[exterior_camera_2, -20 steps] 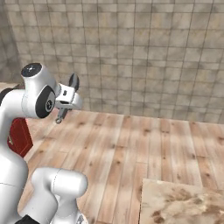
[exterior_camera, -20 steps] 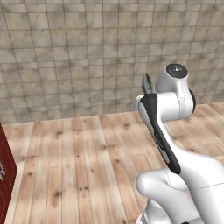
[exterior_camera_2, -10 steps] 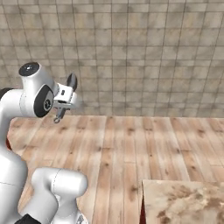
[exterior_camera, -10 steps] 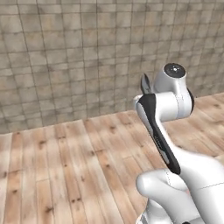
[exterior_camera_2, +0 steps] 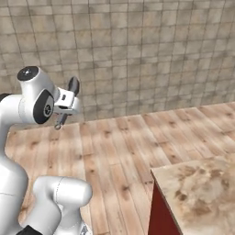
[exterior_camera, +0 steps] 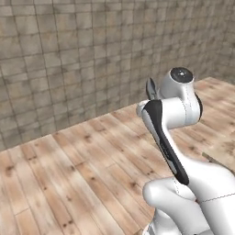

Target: Take the tongs from the drawer on the right and place them on the dining counter next to the tray containing the kebab skewer.

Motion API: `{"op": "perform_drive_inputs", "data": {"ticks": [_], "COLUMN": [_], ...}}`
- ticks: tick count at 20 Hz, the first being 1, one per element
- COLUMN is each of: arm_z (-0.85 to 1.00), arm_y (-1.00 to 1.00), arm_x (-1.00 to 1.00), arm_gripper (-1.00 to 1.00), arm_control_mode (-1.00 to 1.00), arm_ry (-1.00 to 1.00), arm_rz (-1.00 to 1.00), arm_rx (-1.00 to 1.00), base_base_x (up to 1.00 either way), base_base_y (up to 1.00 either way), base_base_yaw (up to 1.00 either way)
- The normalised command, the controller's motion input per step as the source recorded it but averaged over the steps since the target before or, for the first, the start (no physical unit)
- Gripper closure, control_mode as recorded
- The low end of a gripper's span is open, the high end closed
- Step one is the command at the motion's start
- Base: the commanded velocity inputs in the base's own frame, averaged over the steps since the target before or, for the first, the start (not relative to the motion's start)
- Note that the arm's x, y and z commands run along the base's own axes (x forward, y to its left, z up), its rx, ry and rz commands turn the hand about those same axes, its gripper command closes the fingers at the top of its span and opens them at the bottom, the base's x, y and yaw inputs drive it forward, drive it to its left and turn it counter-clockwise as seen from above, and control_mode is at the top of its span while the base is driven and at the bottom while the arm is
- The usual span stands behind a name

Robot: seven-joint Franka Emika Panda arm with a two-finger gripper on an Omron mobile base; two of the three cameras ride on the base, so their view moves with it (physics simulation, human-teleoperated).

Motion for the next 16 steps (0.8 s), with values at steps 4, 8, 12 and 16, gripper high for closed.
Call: {"op": "perform_drive_inputs", "data": {"ticks": [4, 8, 12, 16], "arm_z": [0.00, 0.00, 0.00, 0.00], "arm_y": [0.00, 0.00, 0.00, 0.00], "arm_x": [0.00, 0.00, 0.00, 0.00], "arm_gripper": [1.00, 1.00, 1.00, 1.00], "arm_control_mode": [1.00, 1.00, 1.00, 1.00], "arm_ry": [0.00, 0.00, 0.00, 0.00], "arm_rz": [0.00, 0.00, 0.00, 0.00], "arm_rx": [0.00, 0.00, 0.00, 0.00], "base_base_x": [0.40, 0.63, 0.80, 0.86], "base_base_y": [0.55, 0.55, 0.52, 0.34], "base_base_yaw": [-0.44, -0.39, -0.32, -0.27]}}
